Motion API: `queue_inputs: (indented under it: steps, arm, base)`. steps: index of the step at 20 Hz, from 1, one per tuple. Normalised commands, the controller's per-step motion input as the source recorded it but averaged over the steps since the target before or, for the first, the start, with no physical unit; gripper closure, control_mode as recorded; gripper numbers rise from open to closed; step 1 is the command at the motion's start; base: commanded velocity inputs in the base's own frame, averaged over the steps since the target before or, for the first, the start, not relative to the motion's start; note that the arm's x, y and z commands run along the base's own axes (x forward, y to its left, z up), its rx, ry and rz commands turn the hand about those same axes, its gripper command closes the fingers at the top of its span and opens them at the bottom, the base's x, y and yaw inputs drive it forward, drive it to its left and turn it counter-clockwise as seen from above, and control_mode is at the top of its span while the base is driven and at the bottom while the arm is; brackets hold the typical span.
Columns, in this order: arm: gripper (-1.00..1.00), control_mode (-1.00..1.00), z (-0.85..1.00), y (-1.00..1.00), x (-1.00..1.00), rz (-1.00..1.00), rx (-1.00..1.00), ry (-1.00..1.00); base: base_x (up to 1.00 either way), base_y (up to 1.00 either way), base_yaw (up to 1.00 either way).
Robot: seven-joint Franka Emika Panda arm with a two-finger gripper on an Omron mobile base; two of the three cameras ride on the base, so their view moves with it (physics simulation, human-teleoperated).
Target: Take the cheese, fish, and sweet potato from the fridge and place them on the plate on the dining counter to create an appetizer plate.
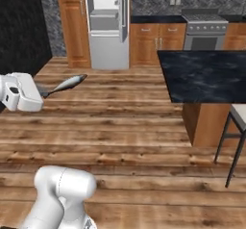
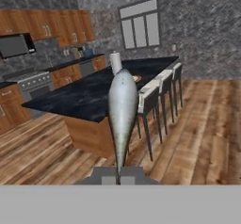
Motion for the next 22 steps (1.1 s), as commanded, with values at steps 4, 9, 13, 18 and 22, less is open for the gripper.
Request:
queue_inputs:
  steps: [4,9,13,18,22]
  arm:
    - [1.0,1.0,0.0,0.0,0.0,0.0,0.0,0.0]
    - [1.0,1.0,0.0,0.0,0.0,0.0,0.0,0.0]
    - [1.0,1.0,0.0,0.0,0.0,0.0,0.0,0.0]
    - [1.0,1.0,0.0,0.0,0.0,0.0,0.0,0.0]
    - [1.0,1.0,0.0,0.0,0.0,0.0,0.0,0.0]
  base:
    - [-0.26,-0.82,0.0]
    - [-0.04,-0.87,0.0]
    - [0.0,-0.9,0.0]
    - [0.0,-0.9,0.0]
    - [0.0,-0.91,0.0]
